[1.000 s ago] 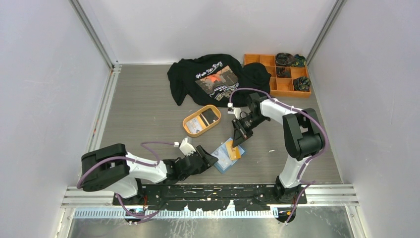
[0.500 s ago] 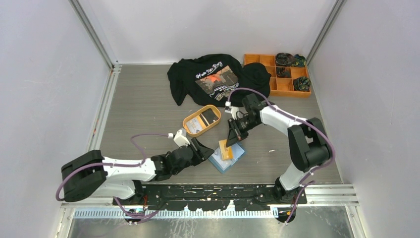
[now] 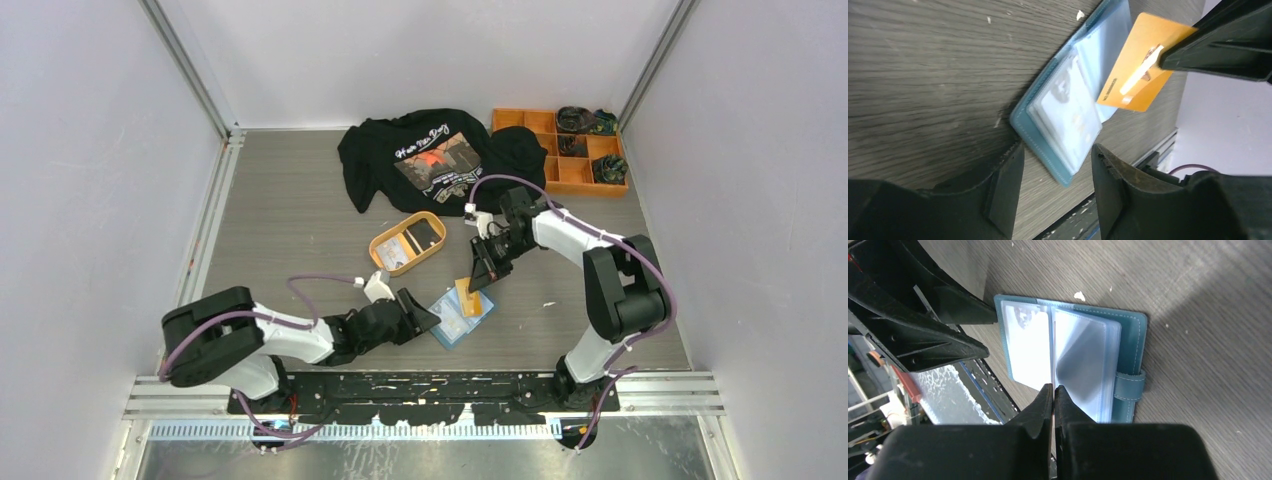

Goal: Put the credit cards into the card holder
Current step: Insert the credit card into the card holder.

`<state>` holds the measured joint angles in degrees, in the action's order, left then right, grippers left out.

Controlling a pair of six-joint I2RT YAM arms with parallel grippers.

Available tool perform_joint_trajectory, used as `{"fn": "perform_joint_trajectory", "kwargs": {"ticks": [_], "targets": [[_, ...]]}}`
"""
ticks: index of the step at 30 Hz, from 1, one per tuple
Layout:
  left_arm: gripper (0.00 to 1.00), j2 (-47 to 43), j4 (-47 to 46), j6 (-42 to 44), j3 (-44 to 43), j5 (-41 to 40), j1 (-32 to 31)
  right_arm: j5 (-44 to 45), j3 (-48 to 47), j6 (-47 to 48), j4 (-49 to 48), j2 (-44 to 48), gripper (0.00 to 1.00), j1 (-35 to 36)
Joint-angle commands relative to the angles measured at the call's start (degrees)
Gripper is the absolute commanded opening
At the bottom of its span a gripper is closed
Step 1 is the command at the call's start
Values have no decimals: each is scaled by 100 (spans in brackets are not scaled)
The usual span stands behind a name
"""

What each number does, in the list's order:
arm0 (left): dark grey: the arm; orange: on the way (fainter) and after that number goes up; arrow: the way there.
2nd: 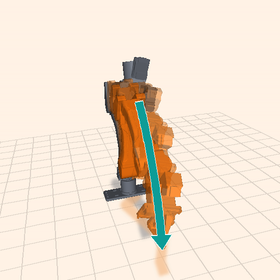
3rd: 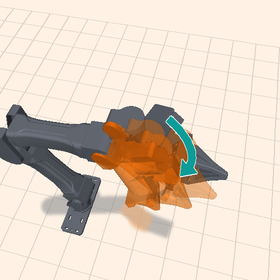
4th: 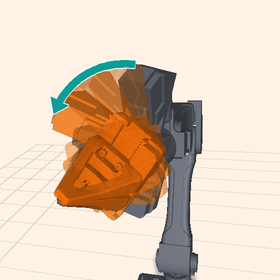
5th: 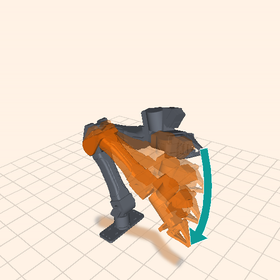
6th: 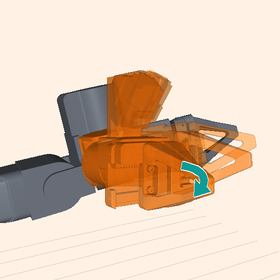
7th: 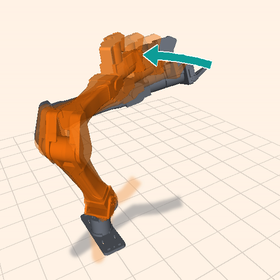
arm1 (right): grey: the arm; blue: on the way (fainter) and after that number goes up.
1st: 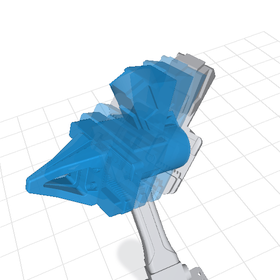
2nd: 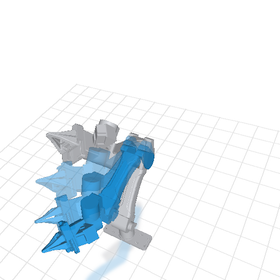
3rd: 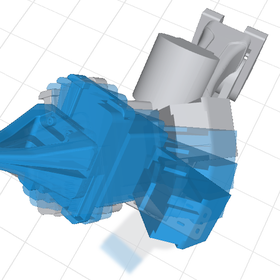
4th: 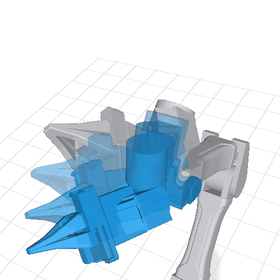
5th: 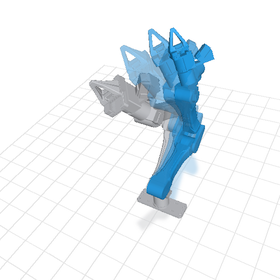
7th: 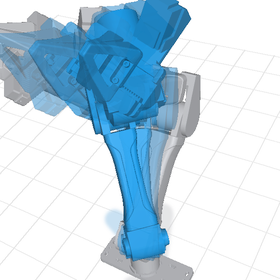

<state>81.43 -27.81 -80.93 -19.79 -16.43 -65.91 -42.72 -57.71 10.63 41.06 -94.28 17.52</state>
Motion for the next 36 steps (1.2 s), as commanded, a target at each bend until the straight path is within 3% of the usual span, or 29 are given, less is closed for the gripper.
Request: {"fn": "perform_joint_trajectory", "kwargs": {"ticks": [1, 11, 17, 22, 27, 36], "targets": [[52, 486, -686, -375, -173, 153, 12, -276, -273, 211, 279, -198, 2, 32], [48, 457, -478, -382, -192, -161, 81, -820, -320, -5, 357, -438, 2, 98], [48, 192, -106, 85, -312, -74, 350, -458, -108, -660, -163, -277, 1, 125], [48, -156, 199, 712, -324, 151, 476, -105, 288, -1314, -748, 232, 1, 30], [50, -730, 193, 1604, -244, 744, 476, -499, 1207, -2116, -1769, 1104, 1, -334], [51, -314, -492, 1044, -37, 1182, 468, -585, 1042, -1856, -1236, 774, 1, -592]]}}
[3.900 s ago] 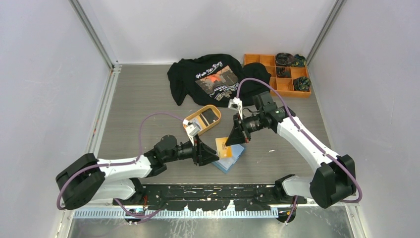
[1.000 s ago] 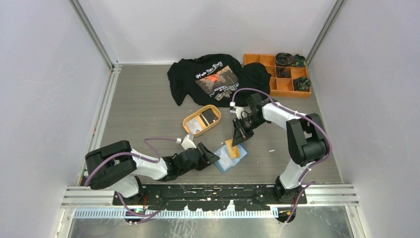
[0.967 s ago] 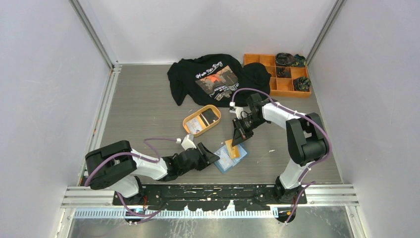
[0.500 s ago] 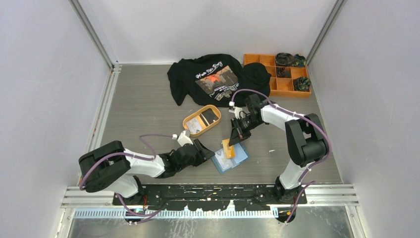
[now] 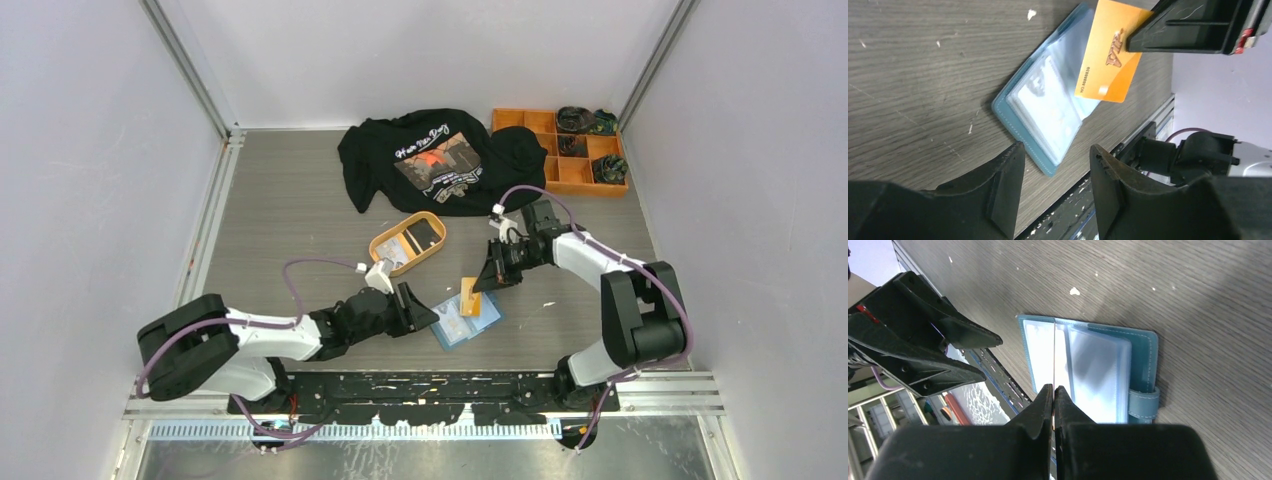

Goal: Put the credit cards into the card holder
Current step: Insert the credit card into the card holder.

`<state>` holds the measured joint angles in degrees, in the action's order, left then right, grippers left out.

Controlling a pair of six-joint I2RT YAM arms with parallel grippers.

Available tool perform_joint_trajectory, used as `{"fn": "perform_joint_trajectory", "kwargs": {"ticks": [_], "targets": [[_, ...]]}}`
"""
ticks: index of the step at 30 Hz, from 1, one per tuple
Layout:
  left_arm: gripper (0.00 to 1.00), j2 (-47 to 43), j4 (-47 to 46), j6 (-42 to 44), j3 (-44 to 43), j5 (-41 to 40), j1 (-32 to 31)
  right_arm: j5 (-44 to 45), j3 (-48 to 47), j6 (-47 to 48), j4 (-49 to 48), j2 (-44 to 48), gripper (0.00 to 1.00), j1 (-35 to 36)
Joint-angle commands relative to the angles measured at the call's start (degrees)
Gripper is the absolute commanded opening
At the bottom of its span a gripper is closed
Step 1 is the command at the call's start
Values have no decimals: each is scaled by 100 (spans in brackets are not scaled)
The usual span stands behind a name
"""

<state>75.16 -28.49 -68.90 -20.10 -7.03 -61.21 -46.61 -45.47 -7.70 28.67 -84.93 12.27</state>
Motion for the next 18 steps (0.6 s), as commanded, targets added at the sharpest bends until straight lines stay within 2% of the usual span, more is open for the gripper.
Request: {"fn": "perform_joint_trajectory", "kwargs": {"ticks": [1, 6, 12, 14, 18], "targets": [[51, 438, -424, -228, -56, 252, -5, -155, -181, -32, 0, -157, 1, -67], [51, 994, -264, -608, -323, 148, -80, 106, -316, 33, 119, -311, 1, -58], [50, 1010, 341, -705, -519, -192, -217, 72, -710, 400, 553, -745, 1, -49], [49, 846, 883, -483, -666, -279, -229, -114, -1018, 712, 988, -859, 1, -43], [49, 280, 2159, 373, -1062, -423, -344, -546, -1888, 2316, 2459, -815, 1, -48]]}}
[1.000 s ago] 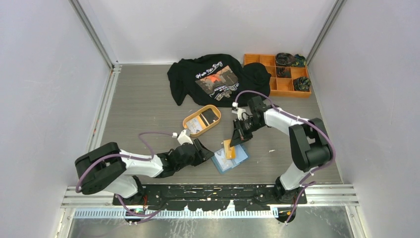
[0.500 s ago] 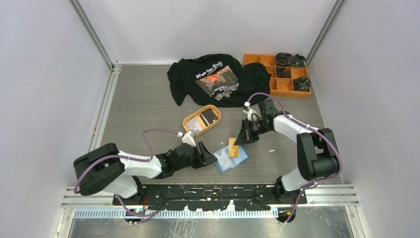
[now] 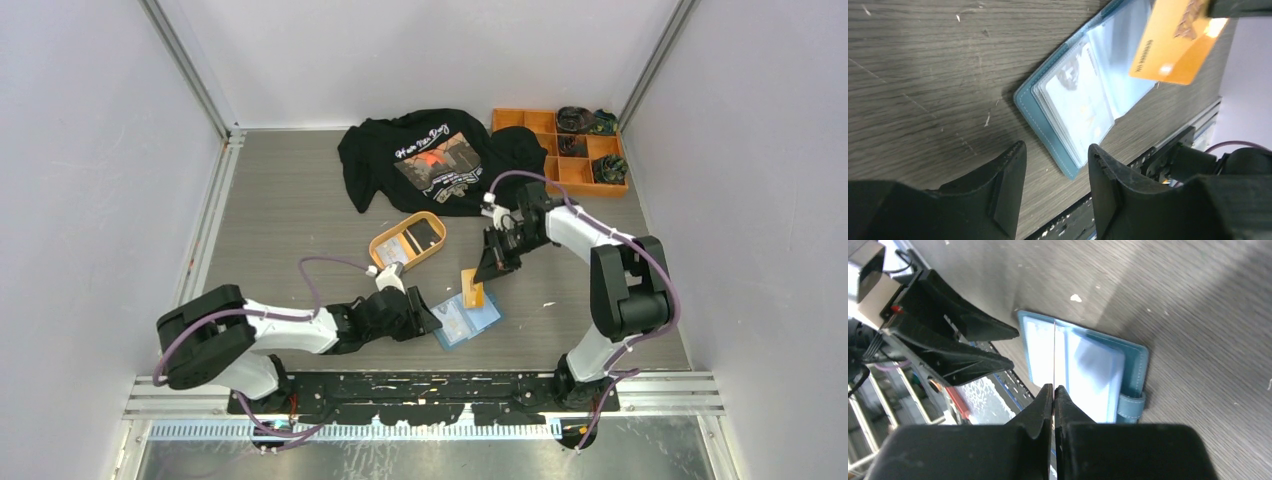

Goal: Put the credit cards into the card holder
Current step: Insert the credit card into the card holder.

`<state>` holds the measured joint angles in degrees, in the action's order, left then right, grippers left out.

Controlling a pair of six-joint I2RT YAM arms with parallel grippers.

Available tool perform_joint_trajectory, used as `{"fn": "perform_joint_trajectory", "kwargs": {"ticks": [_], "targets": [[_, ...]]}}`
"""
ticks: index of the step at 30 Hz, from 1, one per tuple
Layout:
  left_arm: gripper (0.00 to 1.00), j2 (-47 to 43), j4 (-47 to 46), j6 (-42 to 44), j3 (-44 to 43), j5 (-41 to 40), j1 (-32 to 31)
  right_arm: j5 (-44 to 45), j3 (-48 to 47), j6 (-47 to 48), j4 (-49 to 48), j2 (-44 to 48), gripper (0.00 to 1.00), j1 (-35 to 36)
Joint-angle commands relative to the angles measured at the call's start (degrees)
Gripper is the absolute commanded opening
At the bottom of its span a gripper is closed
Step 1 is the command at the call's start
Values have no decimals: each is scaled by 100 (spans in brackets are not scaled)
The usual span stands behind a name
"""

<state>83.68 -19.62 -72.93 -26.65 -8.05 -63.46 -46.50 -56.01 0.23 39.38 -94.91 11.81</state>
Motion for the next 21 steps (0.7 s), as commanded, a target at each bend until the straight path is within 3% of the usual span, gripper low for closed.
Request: {"fn": "perform_joint_trajectory", "kwargs": {"ticks": [1, 4, 9, 14, 18, 21], "targets": [[49, -745, 1469, 1052, -475, -381, -184, -625, -965, 1892, 1714, 274, 1, -4], [49, -1248, 1602, 2182, -585, -476, -492, -639, -1090, 2703, 2211, 760, 1, -17], [50, -1525, 1403, 4021, -914, -578, -1196, -840, -838, 3087, 2072, 1667, 1, -31], [52, -1455, 441, 5868, -906, -640, -1818, -1253, -554, 3334, 2023, 1996, 1, -159], [54, -1313, -299, 6466, -720, -754, -1977, -1591, -769, 4139, 2758, 1823, 1, -445], [55, -1131, -972, 6571, -490, -851, -1979, -1610, -953, 4222, 3062, 1631, 1, -693]]}}
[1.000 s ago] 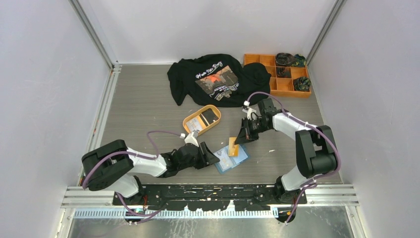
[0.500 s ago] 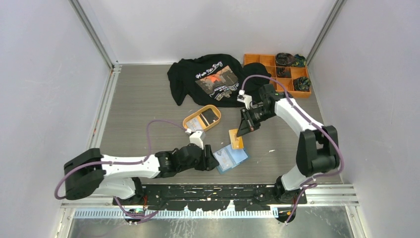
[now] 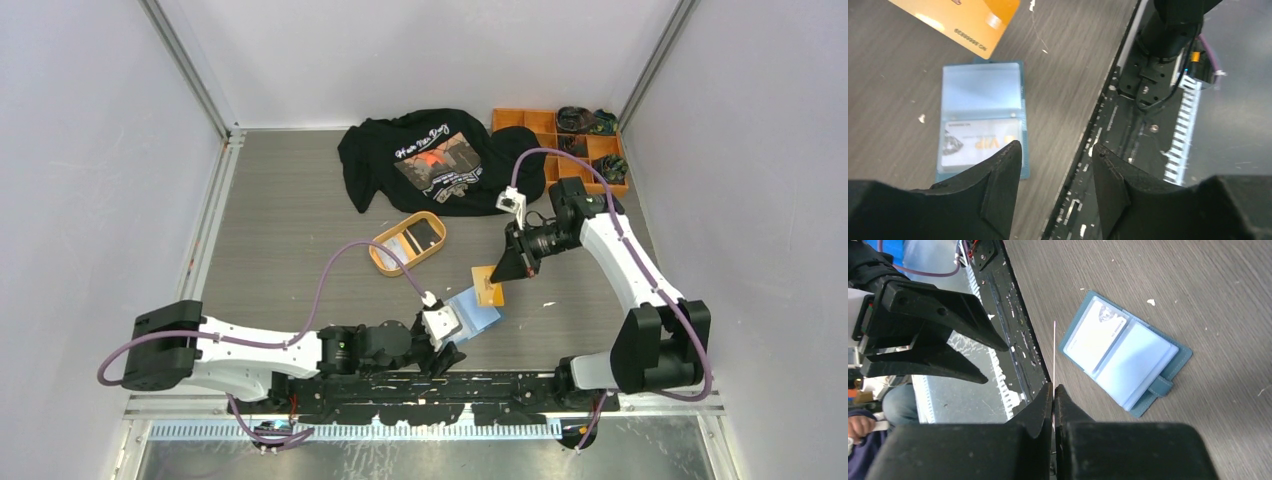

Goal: Put the credit cards into the card holder
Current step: Insert the credit card into the card holder.

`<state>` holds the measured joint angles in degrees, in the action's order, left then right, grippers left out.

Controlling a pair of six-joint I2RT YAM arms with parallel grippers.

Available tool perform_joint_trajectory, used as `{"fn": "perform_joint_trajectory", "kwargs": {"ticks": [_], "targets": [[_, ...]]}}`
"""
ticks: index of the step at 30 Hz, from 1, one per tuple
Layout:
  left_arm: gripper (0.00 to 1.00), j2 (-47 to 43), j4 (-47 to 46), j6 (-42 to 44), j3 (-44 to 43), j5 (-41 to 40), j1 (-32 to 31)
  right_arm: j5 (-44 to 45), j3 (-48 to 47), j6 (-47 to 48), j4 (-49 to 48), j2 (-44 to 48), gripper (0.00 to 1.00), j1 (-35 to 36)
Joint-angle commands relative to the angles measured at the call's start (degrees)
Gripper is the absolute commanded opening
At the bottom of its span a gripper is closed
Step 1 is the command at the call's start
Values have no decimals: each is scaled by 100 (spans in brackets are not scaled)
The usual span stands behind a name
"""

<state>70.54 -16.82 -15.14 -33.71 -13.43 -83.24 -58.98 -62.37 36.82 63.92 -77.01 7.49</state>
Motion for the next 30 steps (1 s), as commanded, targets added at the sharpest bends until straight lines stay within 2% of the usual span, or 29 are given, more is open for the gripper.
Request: {"fn": "perform_joint_trajectory", "kwargs": {"ticks": [1, 5, 9, 13, 23, 30], "targets": [[55, 291, -1439, 889, 271, -351, -7, -320, -388, 524, 675, -225, 1, -343], [57, 910, -1424, 1445, 17, -595, -6, -70, -542, 205, 603, -243, 1, -455], [59, 1598, -1556, 2404, -120, -574, -27, 234, -335, -329, -6, 139, 1, -471], [64, 1834, -1837, 2917, -15, -609, -6, 302, -224, -447, -202, 312, 1, -468], [65, 2463, -1892, 2904, -108, -256, 222, 68, -244, -197, 25, -35, 1, -470], [62, 2540, -2329, 2302, 200, 98, 735, -49, -74, -29, -15, -94, 1, -467]]}}
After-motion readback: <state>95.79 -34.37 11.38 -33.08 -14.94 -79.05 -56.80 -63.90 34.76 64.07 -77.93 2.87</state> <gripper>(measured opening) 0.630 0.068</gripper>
